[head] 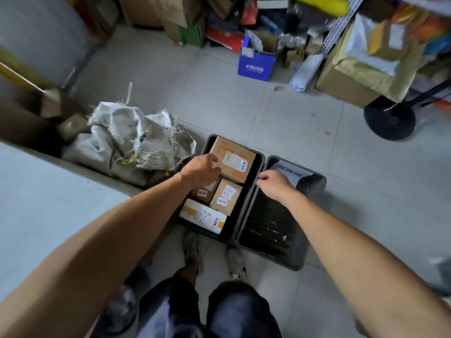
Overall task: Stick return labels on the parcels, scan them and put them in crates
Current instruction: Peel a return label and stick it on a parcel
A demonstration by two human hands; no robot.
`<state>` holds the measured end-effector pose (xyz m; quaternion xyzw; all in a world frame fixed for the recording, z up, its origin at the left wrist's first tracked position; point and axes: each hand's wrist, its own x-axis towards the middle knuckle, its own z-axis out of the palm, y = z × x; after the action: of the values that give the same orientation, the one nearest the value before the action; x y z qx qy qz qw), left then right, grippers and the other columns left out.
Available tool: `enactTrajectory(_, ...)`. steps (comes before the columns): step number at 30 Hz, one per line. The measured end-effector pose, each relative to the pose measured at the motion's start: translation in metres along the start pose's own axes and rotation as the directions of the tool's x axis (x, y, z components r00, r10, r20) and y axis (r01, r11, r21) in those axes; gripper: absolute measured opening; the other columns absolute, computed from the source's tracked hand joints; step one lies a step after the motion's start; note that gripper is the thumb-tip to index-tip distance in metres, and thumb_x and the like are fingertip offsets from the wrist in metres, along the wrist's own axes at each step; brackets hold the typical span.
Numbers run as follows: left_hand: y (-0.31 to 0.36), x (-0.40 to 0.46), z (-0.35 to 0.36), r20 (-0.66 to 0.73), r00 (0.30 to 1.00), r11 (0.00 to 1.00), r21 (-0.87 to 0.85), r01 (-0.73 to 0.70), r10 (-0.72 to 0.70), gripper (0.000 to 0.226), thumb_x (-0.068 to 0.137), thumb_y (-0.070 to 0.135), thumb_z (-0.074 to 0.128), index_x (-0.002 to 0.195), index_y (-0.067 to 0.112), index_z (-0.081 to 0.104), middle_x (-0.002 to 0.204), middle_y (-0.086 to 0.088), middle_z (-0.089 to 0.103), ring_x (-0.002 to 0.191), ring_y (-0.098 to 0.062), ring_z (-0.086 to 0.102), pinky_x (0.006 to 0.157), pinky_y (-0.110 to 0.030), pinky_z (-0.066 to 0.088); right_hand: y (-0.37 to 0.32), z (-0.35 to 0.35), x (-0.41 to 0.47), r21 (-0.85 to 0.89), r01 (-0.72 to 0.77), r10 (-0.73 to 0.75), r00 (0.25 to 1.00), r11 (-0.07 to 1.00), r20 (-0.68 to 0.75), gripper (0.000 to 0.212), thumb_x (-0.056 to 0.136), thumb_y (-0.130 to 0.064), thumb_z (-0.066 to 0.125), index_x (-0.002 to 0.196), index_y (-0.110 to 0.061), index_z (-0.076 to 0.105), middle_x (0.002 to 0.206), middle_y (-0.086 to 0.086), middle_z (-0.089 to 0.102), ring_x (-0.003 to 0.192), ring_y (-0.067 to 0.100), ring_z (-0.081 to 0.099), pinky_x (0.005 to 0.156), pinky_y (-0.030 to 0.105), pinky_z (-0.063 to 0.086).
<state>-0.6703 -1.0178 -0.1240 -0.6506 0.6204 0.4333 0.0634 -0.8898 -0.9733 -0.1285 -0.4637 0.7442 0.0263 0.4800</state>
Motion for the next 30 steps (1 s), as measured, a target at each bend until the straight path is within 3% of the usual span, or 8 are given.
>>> enactTrajectory(2,-0.003,-0.054,-0.026,-0.168,0.985,0.977,0.214,-0.002,0.039,0.037,0.092,0.026,0.055,0.128,0.016,0.057,0.121,-0.008,0.064,0.101,-0.024,0.063,0.074,-0.031,0.044,-0.028,-0.008,-0.031,-0.276,0.129,-0.138,0.990,0.953,-0.015,0.033,0.097,-0.025,0.057,0.128,-0.013,0.061,0.128,0.011,0.064,0.114,0.032,0.060,0.087,0.032,0.048)
enactTrajectory(4,-0.018,-0.106,-0.046,-0.353,0.933,0.924,0.376,0.074,0.069,0.042,0.090,0.031,0.056,0.131,0.020,0.056,0.128,-0.007,0.059,0.120,-0.029,0.055,0.091,-0.038,0.044,-0.060,-0.005,-0.056,-0.520,0.226,-0.288,0.957,0.824,-0.041,0.036,0.092,-0.031,0.058,0.126,-0.020,0.059,0.127,0.010,0.063,0.116,0.033,0.057,0.089,0.036,0.047)
enactTrajectory(7,-0.050,-0.189,-0.060,-0.513,0.858,0.831,0.484,0.274,0.016,0.049,0.088,0.036,0.056,0.134,0.018,0.052,0.132,-0.008,0.055,0.124,-0.029,0.051,0.100,-0.041,0.039,-0.108,0.012,-0.098,-0.809,0.330,-0.529,0.848,0.487,0.028,0.039,0.092,-0.028,0.057,0.130,-0.017,0.055,0.133,0.010,0.058,0.127,0.032,0.048,0.099,0.041,0.041)
enactTrajectory(10,-0.094,-0.274,-0.064,-0.637,0.764,0.754,0.451,0.478,-0.104,0.043,0.087,0.030,0.056,0.127,0.014,0.056,0.128,-0.010,0.057,0.119,-0.031,0.051,0.099,-0.041,0.038,-0.159,0.047,-0.148,-0.930,0.336,-0.719,0.682,0.147,0.133,0.042,0.091,-0.033,0.059,0.130,-0.019,0.053,0.133,0.008,0.057,0.126,0.028,0.048,0.097,0.040,0.039)
enactTrajectory(12,-0.129,-0.336,-0.053,-0.684,0.692,0.703,0.374,0.605,-0.231,0.037,0.087,0.028,0.054,0.120,0.011,0.059,0.125,-0.011,0.056,0.118,-0.031,0.051,0.097,-0.042,0.037,-0.188,0.088,-0.185,-0.931,0.365,-0.786,0.571,-0.017,0.238,0.041,0.089,-0.033,0.060,0.128,-0.022,0.054,0.131,0.006,0.057,0.124,0.025,0.049,0.095,0.040,0.039)
enactTrajectory(14,-0.152,-0.382,-0.042,-0.698,0.647,0.678,0.316,0.664,-0.308,0.036,0.088,0.028,0.053,0.119,0.011,0.059,0.125,-0.010,0.055,0.118,-0.031,0.050,0.097,-0.041,0.036,-0.210,0.119,-0.216,-0.917,0.385,-0.803,0.509,-0.110,0.310,0.039,0.090,-0.029,0.057,0.128,-0.023,0.055,0.131,0.004,0.057,0.124,0.024,0.049,0.095,0.039,0.039)
enactTrajectory(20,-0.255,-0.563,0.038,-0.720,0.356,0.474,0.043,0.880,-0.596,0.037,0.090,0.033,0.056,0.123,0.014,0.059,0.127,-0.008,0.055,0.117,-0.029,0.050,0.097,-0.039,0.037,-0.244,0.277,-0.359,-0.765,0.418,-0.785,0.170,-0.490,0.596,0.039,0.093,-0.037,0.058,0.128,-0.021,0.051,0.131,0.005,0.054,0.125,0.027,0.046,0.098,0.040,0.037)
enactTrajectory(30,-0.366,-0.815,0.191,-0.532,-0.050,0.166,-0.350,0.922,-0.846,0.046,0.095,0.042,0.051,0.132,0.014,0.051,0.132,-0.007,0.051,0.124,-0.028,0.046,0.100,-0.040,0.036,-0.206,0.529,-0.583,-0.448,0.449,-0.576,-0.200,-0.773,0.793,0.037,0.090,-0.029,0.060,0.125,-0.020,0.053,0.127,0.005,0.058,0.123,0.027,0.048,0.095,0.040,0.038)
